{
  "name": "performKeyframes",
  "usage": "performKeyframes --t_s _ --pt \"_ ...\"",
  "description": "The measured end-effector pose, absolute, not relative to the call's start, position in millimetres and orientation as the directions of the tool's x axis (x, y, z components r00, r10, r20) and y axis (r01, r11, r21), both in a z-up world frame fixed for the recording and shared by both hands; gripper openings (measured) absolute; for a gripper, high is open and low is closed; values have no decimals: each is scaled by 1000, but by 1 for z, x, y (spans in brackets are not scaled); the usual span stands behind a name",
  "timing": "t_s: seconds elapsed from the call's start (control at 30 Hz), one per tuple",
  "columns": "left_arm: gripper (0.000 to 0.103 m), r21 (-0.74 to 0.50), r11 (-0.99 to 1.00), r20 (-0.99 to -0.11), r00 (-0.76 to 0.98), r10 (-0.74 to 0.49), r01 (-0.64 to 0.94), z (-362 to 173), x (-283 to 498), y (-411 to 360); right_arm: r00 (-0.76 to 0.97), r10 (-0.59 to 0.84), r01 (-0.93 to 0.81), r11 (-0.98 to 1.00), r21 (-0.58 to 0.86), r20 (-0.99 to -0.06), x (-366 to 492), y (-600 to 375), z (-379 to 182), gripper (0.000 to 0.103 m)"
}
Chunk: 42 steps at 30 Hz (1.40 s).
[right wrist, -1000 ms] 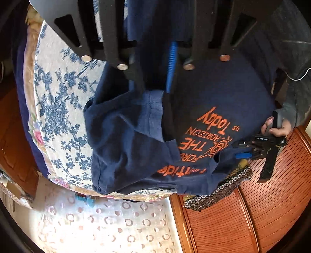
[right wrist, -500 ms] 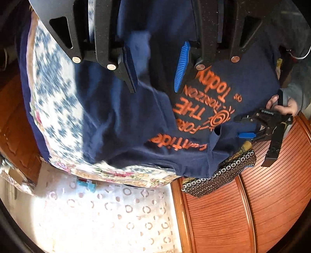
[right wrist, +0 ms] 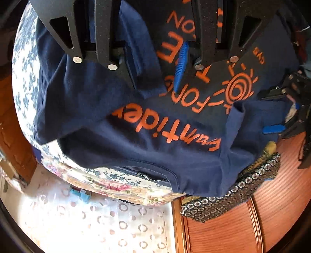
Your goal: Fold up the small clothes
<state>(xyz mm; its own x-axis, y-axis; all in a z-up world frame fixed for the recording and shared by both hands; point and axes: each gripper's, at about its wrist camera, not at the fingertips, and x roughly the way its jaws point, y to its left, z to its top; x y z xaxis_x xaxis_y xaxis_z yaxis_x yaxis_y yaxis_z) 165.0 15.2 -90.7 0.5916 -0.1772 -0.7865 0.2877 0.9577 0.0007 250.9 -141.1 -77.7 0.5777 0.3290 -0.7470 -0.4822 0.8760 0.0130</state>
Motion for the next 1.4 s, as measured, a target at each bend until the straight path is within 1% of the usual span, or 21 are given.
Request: performKeyframes --t_s 0.03,0.07,0.17,0.27,0.3,0.33,0.37,0.43,0.5,0.63,0.73,0.8,0.9,0.97,1.03,1.13,1.27,1.37,1.4 --pt "93 0 958 -787 592 -177 288 -91 165 15 577 325 -483 876 8 -749 252 -138 -76 12" --pt "93 0 958 -786 592 -178 288 -91 165 15 581 325 -490 872 -2 -746 253 -134 -75 3" --pt "93 0 958 -786 592 -178 288 -91 165 15 595 355 -516 857 -4 -721 250 -124 -68 3" --pt "93 1 958 -786 592 -177 288 -91 165 15 611 423 -526 849 57 -669 244 -123 -56 3" --pt "93 0 958 -786 592 -178 288 -91 165 15 617 425 -520 852 62 -662 242 -124 -54 3" --pt "93 0 958 -786 592 -178 288 -91 165 15 621 419 -513 856 60 -663 242 -124 -55 4" --pt "93 0 958 -786 592 -178 288 -91 165 15 617 418 -514 856 60 -667 242 -125 -56 7" --pt "93 0 958 -786 592 -177 288 -91 165 15 612 411 -514 856 55 -675 242 -128 -58 26" --pt "93 1 958 -786 592 -177 288 -90 164 15 616 414 -515 856 56 -670 241 -140 -59 30" --pt "93 4 958 -787 592 -175 288 -89 164 14 652 412 -493 868 57 -637 233 -171 -47 48" --pt "93 25 960 -796 587 -150 279 -86 163 15 691 382 -459 888 36 -614 230 -199 -38 56" --pt "93 34 958 -778 609 -154 286 -75 160 17 711 346 -430 903 11 -612 229 -217 -36 57" --pt "93 -6 959 -741 642 -195 284 -48 162 27 727 278 -379 925 -30 -628 240 -242 -41 57" --pt "93 -14 959 -725 658 -204 282 -34 169 32 725 252 -352 936 -30 -641 250 -255 -45 57" --pt "93 1 964 -717 672 -185 267 -24 179 38 722 245 -329 944 -10 -648 260 -268 -45 57" --pt "86 -8 969 -714 677 -178 247 -13 206 46 718 250 -309 951 23 -649 273 -279 -44 57" --pt "68 -66 968 -725 655 -213 242 -10 246 55 700 249 -304 952 37 -669 291 -278 -53 57" --pt "58 -46 970 -744 640 -194 240 -14 268 51 682 249 -315 948 30 -688 299 -275 -61 57" --pt "57 -39 970 -751 633 -187 240 -16 274 50 676 251 -318 948 34 -693 302 -276 -62 57"
